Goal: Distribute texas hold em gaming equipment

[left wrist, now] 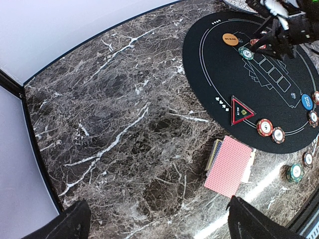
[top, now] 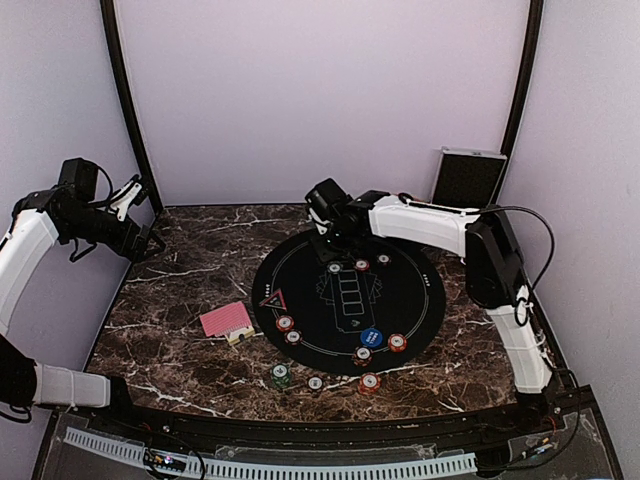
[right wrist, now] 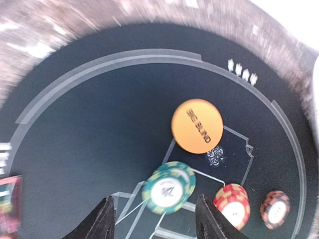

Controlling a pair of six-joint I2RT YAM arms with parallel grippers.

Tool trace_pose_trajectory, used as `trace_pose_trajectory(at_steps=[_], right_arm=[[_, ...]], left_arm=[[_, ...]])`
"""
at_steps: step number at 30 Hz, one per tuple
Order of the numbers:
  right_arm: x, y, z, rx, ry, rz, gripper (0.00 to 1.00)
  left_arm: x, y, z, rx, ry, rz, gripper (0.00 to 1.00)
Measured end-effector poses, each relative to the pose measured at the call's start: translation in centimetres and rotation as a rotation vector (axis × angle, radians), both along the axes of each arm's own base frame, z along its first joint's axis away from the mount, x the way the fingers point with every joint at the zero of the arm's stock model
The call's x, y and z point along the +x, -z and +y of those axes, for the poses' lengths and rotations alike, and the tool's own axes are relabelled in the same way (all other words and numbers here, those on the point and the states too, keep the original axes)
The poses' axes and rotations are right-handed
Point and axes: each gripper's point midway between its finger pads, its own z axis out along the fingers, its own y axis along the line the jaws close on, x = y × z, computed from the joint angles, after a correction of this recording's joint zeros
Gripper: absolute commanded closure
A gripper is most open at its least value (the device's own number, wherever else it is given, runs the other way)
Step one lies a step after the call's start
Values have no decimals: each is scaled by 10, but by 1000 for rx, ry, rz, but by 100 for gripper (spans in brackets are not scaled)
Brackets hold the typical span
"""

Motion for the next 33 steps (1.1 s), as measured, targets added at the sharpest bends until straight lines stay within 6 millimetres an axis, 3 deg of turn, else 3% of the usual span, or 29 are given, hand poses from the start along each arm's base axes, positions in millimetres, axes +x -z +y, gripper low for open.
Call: trace_pose_trajectory(at_steps=[3, 5, 7, 9, 11, 17, 20, 24, 33], right_arm=[[-22, -43, 13, 38, -51, -53, 44], [-47, -70, 21, 68, -100, -78, 42], [-79, -87, 31, 99, -167, -84, 38], [-117, -93, 41, 113, -249, -67, 33], [-152, -88, 48, 111, -326, -37, 28], [-259, -34, 61, 36, -565, 124, 23], [-295, -21, 68, 21, -655, 175, 23], [-315, -9, 80, 13, -730, 210, 24], [-318, 29, 95, -45, -777, 256, 26]], left_arm=[[0, 0, 0, 0, 0, 0, 1], [0, 0, 0, 0, 0, 0, 1], [0, -1, 0, 0, 0, -2, 1], [-1, -1, 0, -1, 1, -3, 1], [-1, -1, -1, -2, 2, -4, 1], [-2, -3, -1, -5, 4, -8, 1], [-2, -3, -2, -6, 5, -9, 1], [-3, -4, -2, -6, 6, -11, 1], [-6, -8, -2, -7, 7, -22, 1]])
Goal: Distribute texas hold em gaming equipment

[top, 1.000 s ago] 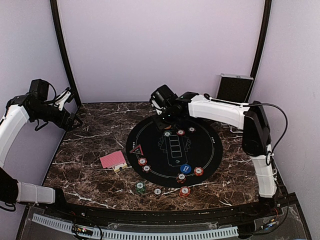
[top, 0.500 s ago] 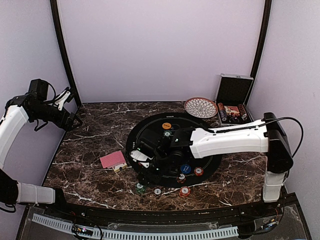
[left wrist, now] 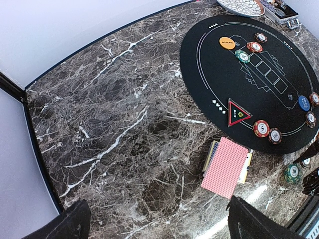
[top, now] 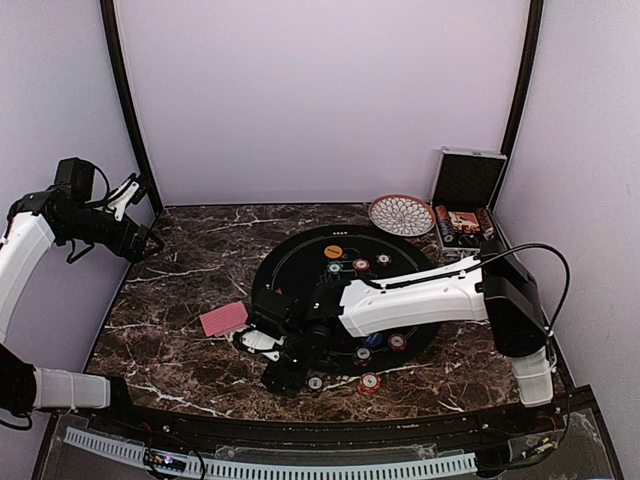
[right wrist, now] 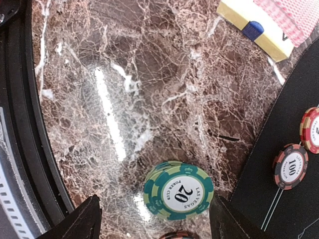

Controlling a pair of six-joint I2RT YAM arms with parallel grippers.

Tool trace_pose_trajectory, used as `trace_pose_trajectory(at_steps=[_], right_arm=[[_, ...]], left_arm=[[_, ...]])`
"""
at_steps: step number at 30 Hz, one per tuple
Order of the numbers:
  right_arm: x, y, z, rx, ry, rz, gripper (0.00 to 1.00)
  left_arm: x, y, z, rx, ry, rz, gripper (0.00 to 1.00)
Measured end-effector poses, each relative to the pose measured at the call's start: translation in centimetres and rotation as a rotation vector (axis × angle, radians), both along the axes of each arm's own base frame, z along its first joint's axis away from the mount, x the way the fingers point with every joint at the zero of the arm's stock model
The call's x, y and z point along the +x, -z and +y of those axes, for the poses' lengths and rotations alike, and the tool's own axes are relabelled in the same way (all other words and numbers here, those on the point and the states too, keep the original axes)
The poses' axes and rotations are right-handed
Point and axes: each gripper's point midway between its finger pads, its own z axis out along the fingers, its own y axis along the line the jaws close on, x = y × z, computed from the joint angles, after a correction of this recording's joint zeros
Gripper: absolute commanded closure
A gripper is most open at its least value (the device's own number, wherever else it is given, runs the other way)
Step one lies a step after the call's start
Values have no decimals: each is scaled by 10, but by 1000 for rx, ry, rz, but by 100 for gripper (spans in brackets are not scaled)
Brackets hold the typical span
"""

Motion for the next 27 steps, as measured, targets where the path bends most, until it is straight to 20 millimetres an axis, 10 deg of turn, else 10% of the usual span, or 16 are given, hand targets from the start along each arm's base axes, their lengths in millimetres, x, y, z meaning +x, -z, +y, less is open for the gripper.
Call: trace_pose_trajectory(at_steps=[27], right_arm=[[7, 9, 4, -22, -1, -32, 39]], left_arm=[[0, 0, -1, -4, 3, 0, 1]])
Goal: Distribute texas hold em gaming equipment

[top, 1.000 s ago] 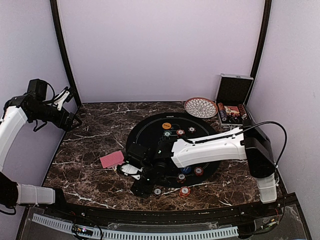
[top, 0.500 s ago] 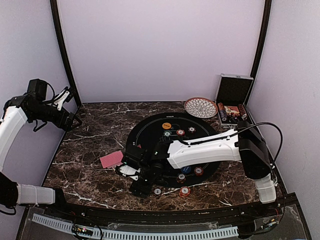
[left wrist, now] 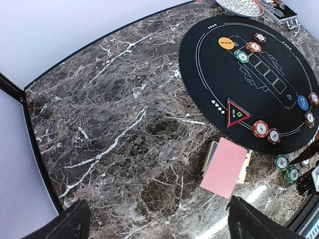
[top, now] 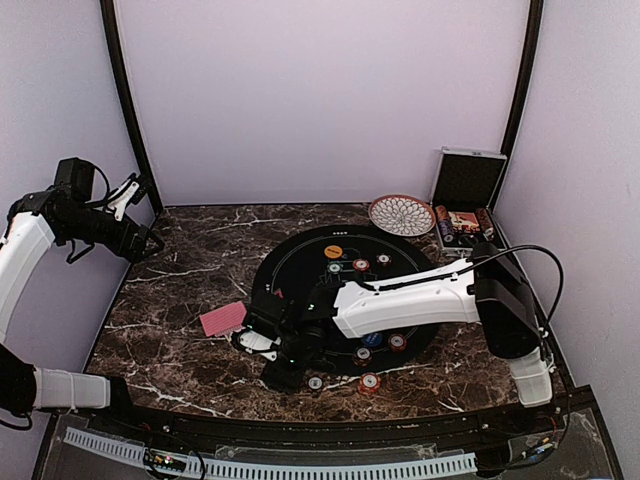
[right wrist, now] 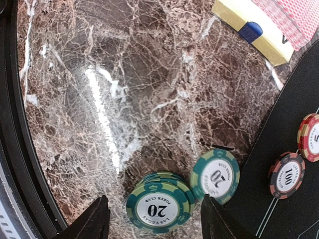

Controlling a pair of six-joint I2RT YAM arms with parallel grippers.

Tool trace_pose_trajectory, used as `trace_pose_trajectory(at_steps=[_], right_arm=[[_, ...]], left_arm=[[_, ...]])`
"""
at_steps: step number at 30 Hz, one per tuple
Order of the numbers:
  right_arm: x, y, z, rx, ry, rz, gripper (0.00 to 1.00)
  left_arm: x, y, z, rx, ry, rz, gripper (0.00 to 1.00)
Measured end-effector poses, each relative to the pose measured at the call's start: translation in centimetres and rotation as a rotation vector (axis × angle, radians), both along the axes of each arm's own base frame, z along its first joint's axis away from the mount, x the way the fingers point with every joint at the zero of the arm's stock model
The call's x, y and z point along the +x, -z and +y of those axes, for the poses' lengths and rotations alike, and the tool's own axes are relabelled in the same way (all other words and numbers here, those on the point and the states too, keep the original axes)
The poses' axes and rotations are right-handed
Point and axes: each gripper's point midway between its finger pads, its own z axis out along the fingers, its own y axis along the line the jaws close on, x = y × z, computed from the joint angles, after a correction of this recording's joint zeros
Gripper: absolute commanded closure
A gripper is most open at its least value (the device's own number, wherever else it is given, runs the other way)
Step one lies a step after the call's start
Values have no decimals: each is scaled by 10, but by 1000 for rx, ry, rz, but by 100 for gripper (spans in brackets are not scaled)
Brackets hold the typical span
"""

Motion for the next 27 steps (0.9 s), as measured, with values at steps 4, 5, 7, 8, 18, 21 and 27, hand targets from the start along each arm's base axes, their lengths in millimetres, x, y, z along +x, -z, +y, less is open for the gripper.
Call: trace_pose_trajectory(at_steps=[4, 5, 7, 8, 18, 21, 27], right_arm=[[4, -3, 1, -1, 0, -21, 40], [4, -3, 0, -2, 1, -24, 40], [6, -3, -1, -8, 2, -33, 40], [5, -3, -2, -12, 2, -33, 40], [7, -5, -3, -19, 6, -27, 46], [7, -5, -3, -18, 4, -25, 48], [4, 0, -3, -24, -2, -5, 50]], left_arm=[[0, 0, 0, 0, 0, 0, 1], [0, 0, 0, 0, 0, 0, 1], [0, 0, 0, 0, 0, 0, 1], [0, 0, 0, 0, 0, -1, 1], [-1, -2, 0, 1, 0, -6, 1], [-1, -2, 0, 1, 0, -6, 1], [-1, -2, 0, 2, 0, -6, 1]])
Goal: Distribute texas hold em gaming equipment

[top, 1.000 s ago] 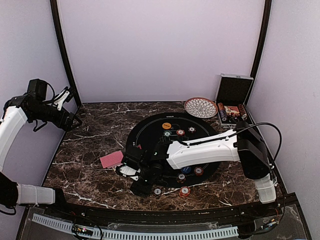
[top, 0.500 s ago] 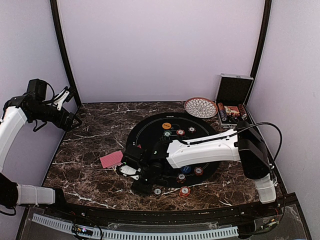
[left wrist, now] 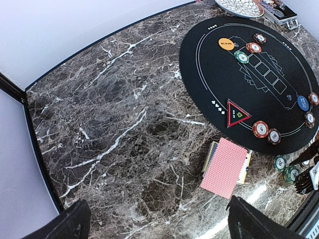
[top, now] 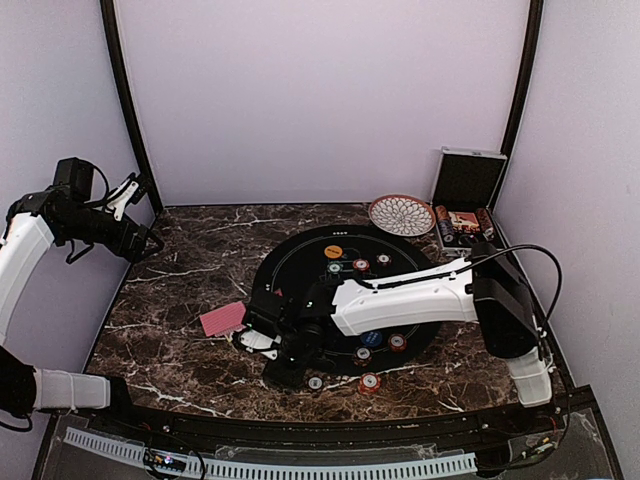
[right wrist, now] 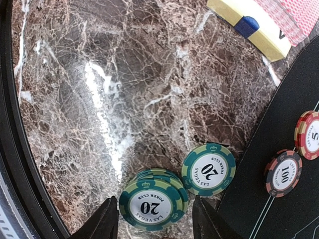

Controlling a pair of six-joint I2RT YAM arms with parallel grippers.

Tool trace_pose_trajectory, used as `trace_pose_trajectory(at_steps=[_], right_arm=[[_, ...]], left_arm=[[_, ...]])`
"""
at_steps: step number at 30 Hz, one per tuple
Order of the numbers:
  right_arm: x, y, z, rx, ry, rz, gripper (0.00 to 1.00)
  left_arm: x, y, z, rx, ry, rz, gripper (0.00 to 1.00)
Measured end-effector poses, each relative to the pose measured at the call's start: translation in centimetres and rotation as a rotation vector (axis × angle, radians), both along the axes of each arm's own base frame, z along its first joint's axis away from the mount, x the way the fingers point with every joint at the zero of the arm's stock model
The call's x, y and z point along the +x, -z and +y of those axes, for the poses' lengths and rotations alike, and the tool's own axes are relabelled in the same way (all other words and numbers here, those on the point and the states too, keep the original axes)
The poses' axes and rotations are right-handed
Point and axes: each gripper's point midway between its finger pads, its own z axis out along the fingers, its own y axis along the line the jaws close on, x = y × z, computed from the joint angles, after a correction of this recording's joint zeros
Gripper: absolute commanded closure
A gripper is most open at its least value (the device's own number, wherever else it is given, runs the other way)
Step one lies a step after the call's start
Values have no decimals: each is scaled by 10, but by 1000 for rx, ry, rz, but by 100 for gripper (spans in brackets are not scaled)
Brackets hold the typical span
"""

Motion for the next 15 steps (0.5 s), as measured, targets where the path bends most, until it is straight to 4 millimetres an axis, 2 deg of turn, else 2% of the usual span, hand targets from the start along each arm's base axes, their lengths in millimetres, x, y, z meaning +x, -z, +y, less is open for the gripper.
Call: trace_pose_trajectory(at_steps=[7, 15], right_arm=[[-3, 6, 0, -6, -7, 21, 52], [-3, 7, 1, -3, -4, 23, 67]], left_arm=[[0, 0, 0, 0, 0, 0, 1], [0, 0, 0, 0, 0, 0, 1]])
